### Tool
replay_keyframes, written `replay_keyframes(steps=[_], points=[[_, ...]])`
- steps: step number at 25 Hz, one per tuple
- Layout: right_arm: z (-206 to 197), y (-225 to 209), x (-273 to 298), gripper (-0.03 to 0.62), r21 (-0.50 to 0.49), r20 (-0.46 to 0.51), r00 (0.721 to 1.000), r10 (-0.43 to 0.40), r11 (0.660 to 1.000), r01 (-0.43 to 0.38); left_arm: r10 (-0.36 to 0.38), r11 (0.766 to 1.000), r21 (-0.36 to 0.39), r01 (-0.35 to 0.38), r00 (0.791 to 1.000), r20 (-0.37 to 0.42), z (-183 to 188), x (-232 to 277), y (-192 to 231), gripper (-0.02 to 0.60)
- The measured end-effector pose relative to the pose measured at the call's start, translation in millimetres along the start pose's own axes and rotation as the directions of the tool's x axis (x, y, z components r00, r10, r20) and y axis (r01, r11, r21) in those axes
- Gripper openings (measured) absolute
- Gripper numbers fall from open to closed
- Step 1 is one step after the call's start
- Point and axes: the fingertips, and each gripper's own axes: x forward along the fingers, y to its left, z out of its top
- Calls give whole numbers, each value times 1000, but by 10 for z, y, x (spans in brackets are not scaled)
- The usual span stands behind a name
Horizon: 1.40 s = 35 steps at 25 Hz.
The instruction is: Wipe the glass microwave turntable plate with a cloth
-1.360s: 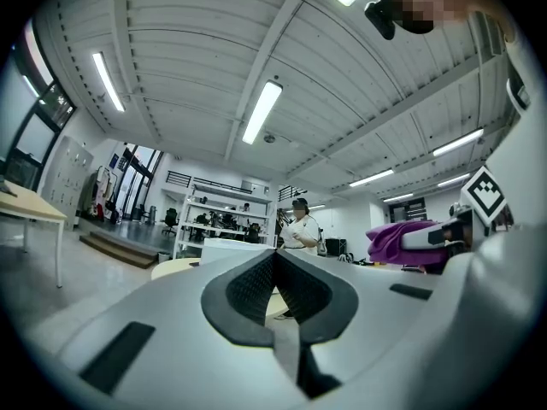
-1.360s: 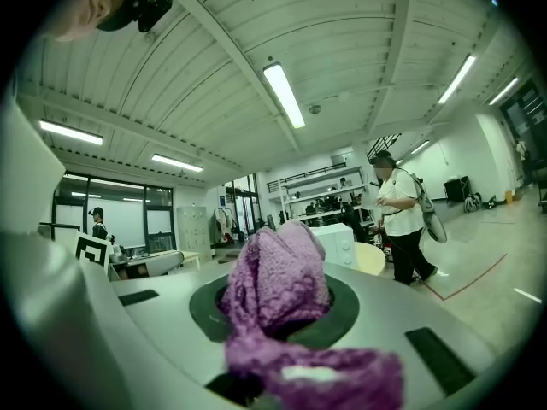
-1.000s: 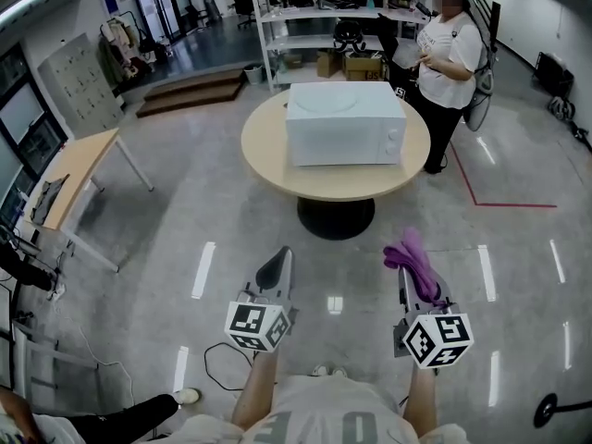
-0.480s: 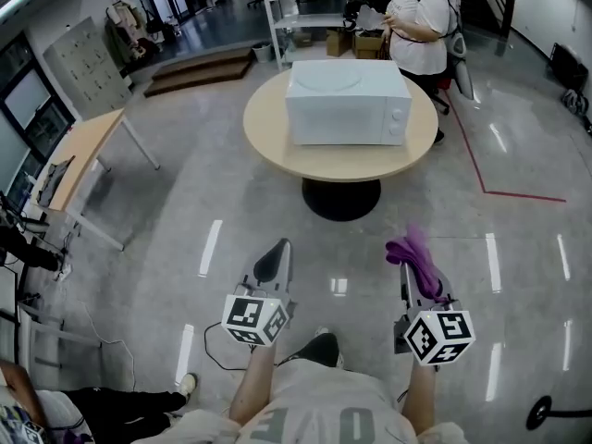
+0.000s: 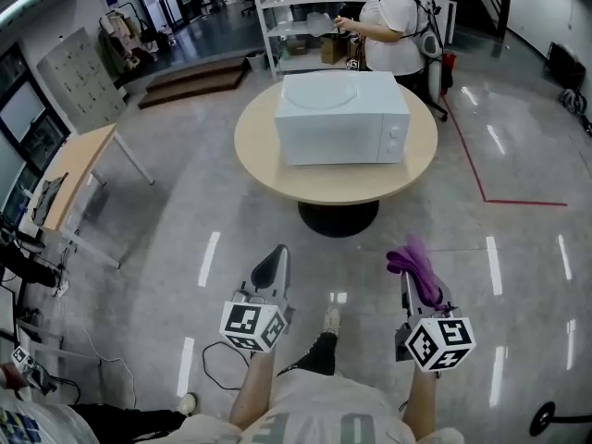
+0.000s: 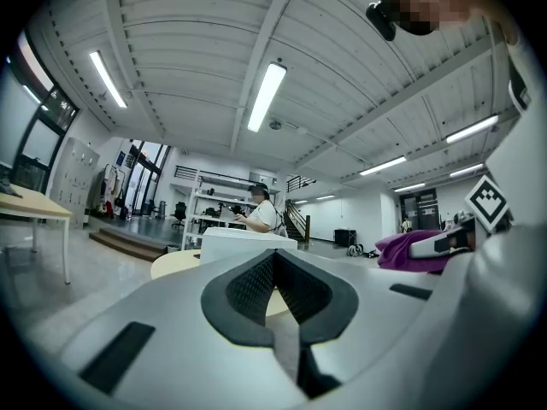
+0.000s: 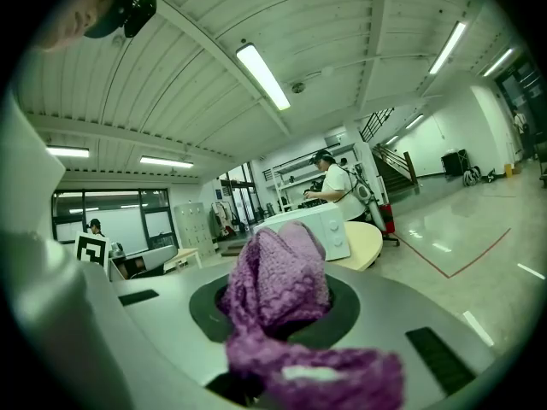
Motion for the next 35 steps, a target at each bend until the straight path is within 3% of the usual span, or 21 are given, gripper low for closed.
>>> replay_keyframes(steps=[8,16,19,25,32,35], points=[[372,-279,1125,48,-31,1,1000,-27,999,27,9,999,-34,-9,1000,19,52,1086,662,3],[965,-494,2298,48,-42,77,997,-27,999,30,-10,1000,-14,10,999,37,224,2245,1243,3],[882,-581,2532,48,-13,48,998,-41,999,41,-16,1000,-1,16,1000,-4,142,2489,1344,3],[888,-776,2887,48,-8,33,999,-37,999,37,-39,998,-39,40,999,14,102,2928,1423,3],[1391,-926,3300,48,-56,107,994,11,998,-5,-12,1000,-4,12,997,72,476,3373,1505,3],[1448,-1045,3474,48,-53,98,994,47,998,-42,21,1000,4,-21,999,46,454,3587,1539,3]])
